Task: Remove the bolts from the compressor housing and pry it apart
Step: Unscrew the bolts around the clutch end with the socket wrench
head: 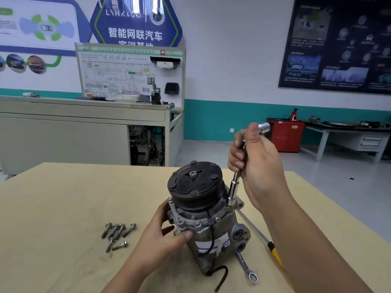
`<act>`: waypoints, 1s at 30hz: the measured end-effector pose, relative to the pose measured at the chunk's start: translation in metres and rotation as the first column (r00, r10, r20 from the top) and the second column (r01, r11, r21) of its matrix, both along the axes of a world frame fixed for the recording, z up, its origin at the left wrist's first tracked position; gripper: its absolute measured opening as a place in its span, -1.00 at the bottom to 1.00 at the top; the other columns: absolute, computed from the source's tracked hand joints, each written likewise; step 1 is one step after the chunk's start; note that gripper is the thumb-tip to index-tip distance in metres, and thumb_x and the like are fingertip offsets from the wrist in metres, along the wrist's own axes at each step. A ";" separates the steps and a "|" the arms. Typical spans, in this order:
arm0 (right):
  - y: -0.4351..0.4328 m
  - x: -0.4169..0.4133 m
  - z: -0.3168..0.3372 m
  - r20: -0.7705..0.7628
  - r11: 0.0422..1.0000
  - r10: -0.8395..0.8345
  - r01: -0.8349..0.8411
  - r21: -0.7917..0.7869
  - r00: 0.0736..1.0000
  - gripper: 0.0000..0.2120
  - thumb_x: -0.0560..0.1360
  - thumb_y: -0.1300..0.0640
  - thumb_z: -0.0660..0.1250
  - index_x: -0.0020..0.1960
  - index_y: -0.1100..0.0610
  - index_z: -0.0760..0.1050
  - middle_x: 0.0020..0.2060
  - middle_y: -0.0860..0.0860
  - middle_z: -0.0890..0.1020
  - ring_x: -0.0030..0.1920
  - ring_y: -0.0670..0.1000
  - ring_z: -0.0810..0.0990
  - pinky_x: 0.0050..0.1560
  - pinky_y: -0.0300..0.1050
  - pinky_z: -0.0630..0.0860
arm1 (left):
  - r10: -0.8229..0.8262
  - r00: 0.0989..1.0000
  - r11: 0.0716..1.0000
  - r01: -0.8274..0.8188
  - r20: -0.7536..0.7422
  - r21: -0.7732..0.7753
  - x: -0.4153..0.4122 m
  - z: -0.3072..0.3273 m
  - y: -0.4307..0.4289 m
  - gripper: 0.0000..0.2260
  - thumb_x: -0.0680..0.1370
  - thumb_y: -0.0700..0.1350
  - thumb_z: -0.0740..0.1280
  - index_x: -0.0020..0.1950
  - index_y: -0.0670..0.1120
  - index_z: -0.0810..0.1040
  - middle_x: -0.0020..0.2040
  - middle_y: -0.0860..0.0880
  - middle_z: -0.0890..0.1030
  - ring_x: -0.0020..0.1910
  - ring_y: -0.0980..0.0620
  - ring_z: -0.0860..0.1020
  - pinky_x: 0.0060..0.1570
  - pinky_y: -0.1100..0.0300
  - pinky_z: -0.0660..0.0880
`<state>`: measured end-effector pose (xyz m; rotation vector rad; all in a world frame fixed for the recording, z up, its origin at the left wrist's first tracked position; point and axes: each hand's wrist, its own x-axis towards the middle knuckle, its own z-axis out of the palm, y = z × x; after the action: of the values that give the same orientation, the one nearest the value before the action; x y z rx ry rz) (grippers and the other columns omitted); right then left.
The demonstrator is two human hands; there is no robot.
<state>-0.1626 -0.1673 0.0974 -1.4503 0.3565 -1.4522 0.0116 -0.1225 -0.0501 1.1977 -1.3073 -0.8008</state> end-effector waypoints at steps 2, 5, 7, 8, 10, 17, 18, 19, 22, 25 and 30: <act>-0.002 0.005 -0.003 -0.048 0.999 -0.036 0.035 -0.023 0.998 -0.61 0.40 -0.22 0.13 -0.28 0.12 0.34 -0.55 -0.14 0.31 -0.54 -0.15 0.26 -0.52 -0.30 0.23 | 0.022 0.999 1.000 -0.022 0.024 -0.006 -0.001 -0.002 0.001 -0.23 0.12 0.25 0.48 0.29 0.26 0.30 0.23 0.23 0.52 0.18 0.37 0.47 0.14 0.31 0.43; -0.003 0.011 -0.004 -0.095 0.997 -0.066 0.061 -0.051 0.993 -0.61 0.40 -0.22 0.14 -0.28 0.13 0.33 -0.56 -0.15 0.32 -0.54 -0.16 0.25 -0.53 -0.32 0.22 | 0.063 0.997 0.998 -0.061 0.055 -0.027 -0.003 -0.004 0.001 -0.17 0.11 0.31 0.47 0.33 0.25 0.26 0.29 0.22 0.46 0.23 0.35 0.44 0.14 0.35 0.42; -0.003 0.016 -0.005 -0.130 0.995 -0.090 0.083 -0.061 0.987 -0.61 0.41 -0.21 0.12 -0.28 0.13 0.32 -0.57 -0.15 0.31 -0.55 -0.18 0.23 -0.54 -0.35 0.21 | 0.098 0.992 0.994 -0.095 0.077 -0.049 -0.005 -0.005 -0.001 -0.10 0.10 0.32 0.47 0.39 0.20 0.26 0.31 0.20 0.46 0.24 0.30 0.45 0.13 0.33 0.44; -0.003 0.019 -0.005 -0.149 0.993 -0.104 0.095 -0.065 0.983 -0.60 0.40 -0.22 0.12 -0.28 0.13 0.31 -0.58 -0.16 0.31 -0.56 -0.19 0.23 -0.55 -0.37 0.20 | 0.111 0.991 0.993 -0.106 0.081 -0.060 -0.005 -0.006 -0.002 -0.09 0.10 0.31 0.47 0.40 0.17 0.27 0.30 0.18 0.48 0.23 0.29 0.46 0.13 0.31 0.46; -0.002 0.026 -0.005 -0.211 0.991 -0.127 0.112 -0.079 0.969 -0.59 0.39 -0.26 0.08 -0.30 0.10 0.31 -0.59 -0.17 0.31 -0.58 -0.20 0.23 -0.55 -0.40 0.18 | 0.117 0.991 0.990 -0.111 0.071 -0.082 -0.005 -0.006 -0.003 -0.15 0.09 0.28 0.49 0.34 0.22 0.31 0.24 0.19 0.53 0.19 0.29 0.49 0.11 0.34 0.47; 0.001 0.027 -0.002 -0.218 0.998 0.027 -0.037 -0.041 0.975 -0.51 0.39 -0.31 0.01 -0.40 0.10 0.29 -0.60 -0.16 0.25 -0.60 -0.17 0.16 -0.58 -0.37 0.13 | 0.093 0.995 0.992 -0.090 0.035 -0.088 -0.003 -0.007 -0.003 -0.22 0.10 0.22 0.52 0.27 0.28 0.33 0.21 0.21 0.56 0.20 0.28 0.51 0.17 0.29 0.46; 0.000 0.025 -0.002 -0.214 0.997 0.048 -0.058 -0.042 0.976 -0.48 0.40 -0.31 0.01 -0.40 0.12 0.33 -0.60 -0.14 0.25 -0.60 -0.15 0.16 -0.57 -0.35 0.12 | 0.091 0.995 0.992 -0.088 0.028 -0.088 -0.003 -0.007 -0.004 -0.22 0.10 0.21 0.52 0.28 0.27 0.33 0.22 0.20 0.56 0.20 0.27 0.51 0.18 0.27 0.46; -0.001 0.024 -0.002 -0.218 0.995 0.076 -0.089 -0.047 0.973 -0.44 0.41 -0.33 0.00 -0.39 0.13 0.39 -0.60 -0.11 0.25 -0.60 -0.14 0.16 -0.57 -0.32 0.10 | 0.088 0.996 0.992 -0.085 0.025 -0.089 -0.003 -0.007 -0.004 -0.22 0.09 0.21 0.52 0.27 0.26 0.34 0.22 0.20 0.56 0.20 0.28 0.51 0.17 0.29 0.46; -0.001 0.023 -0.004 -0.252 0.982 0.152 -0.175 -0.071 0.956 -0.34 0.38 -0.39 -0.04 -0.35 0.13 0.54 -0.59 -0.04 0.27 -0.59 -0.10 0.17 -0.54 -0.22 0.09 | 0.080 0.997 0.993 -0.077 0.025 -0.091 -0.003 -0.008 -0.005 -0.22 0.10 0.21 0.52 0.28 0.25 0.34 0.22 0.20 0.56 0.19 0.29 0.51 0.10 0.36 0.47; -0.002 0.021 -0.003 -0.230 0.982 0.163 -0.179 -0.054 0.960 -0.36 0.40 -0.35 -0.02 -0.32 0.13 0.58 -0.55 -0.03 0.34 -0.55 -0.08 0.26 -0.52 -0.22 0.21 | 0.083 0.996 0.992 -0.080 0.029 -0.093 -0.003 -0.008 -0.004 -0.23 0.10 0.21 0.51 0.27 0.28 0.33 0.21 0.23 0.55 0.18 0.30 0.51 0.07 0.40 0.46; -0.002 0.018 0.002 -0.038 0.982 0.187 -0.186 0.041 0.982 -0.51 0.45 -0.20 0.06 -0.24 0.17 0.55 -0.48 -0.04 0.44 -0.50 -0.10 0.32 -0.51 -0.28 0.23 | 0.090 0.995 0.992 -0.085 0.048 -0.089 -0.003 -0.007 -0.003 -0.28 0.11 0.23 0.50 0.23 0.33 0.32 0.19 0.28 0.54 0.17 0.31 0.51 0.07 0.41 0.45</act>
<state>-0.1446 -0.1697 0.0997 -1.4455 0.2648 -1.2602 0.0087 -0.1258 -0.0576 1.2044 -1.3091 -0.6468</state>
